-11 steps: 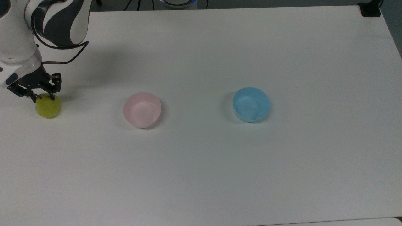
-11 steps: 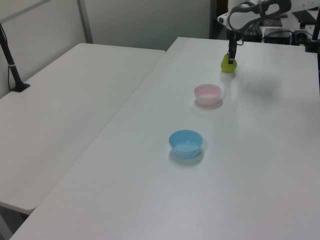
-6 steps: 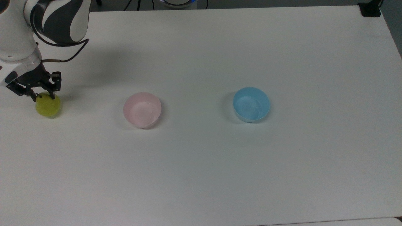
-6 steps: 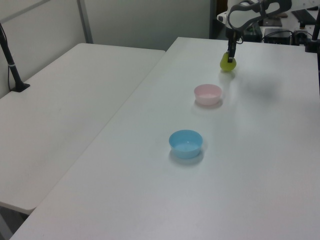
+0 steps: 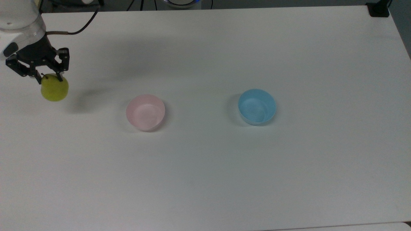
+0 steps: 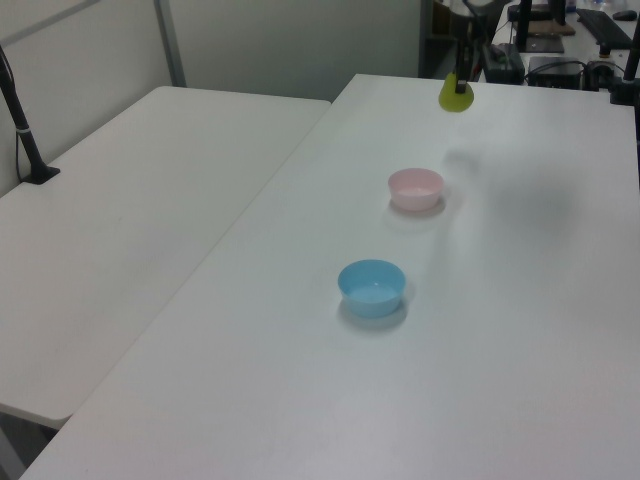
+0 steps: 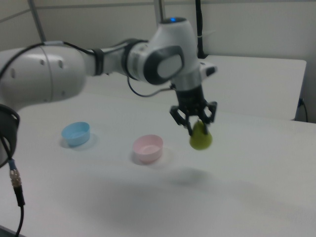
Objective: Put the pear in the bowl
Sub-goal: 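Lift the pear and carry it over the pink bowl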
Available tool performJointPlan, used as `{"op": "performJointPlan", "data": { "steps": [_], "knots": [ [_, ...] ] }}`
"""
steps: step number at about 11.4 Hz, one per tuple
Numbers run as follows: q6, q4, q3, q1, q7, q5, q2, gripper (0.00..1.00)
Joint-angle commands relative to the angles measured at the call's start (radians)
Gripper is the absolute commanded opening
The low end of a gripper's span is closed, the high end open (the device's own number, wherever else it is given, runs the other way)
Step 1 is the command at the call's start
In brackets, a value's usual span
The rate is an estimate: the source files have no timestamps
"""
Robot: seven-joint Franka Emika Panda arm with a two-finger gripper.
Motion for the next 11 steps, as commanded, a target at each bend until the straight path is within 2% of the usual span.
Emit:
{"op": "performJointPlan", "data": {
  "steps": [1,4,6,8,11],
  "knots": [
    [-0.113,-0.025,-0.003,0.064,0.046,0.065,-0.112,0.0],
    [-0.174,-0.025,-0.003,0.128,0.142,0.074,-0.155,0.0],
    [-0.176,-0.027,-0.003,0.171,0.231,0.114,-0.168,0.0],
    [-0.148,-0.049,-0.003,0.188,0.273,0.177,-0.166,0.0],
    [0.009,-0.161,-0.001,0.252,0.287,0.17,-0.152,0.0]
  ]
}}
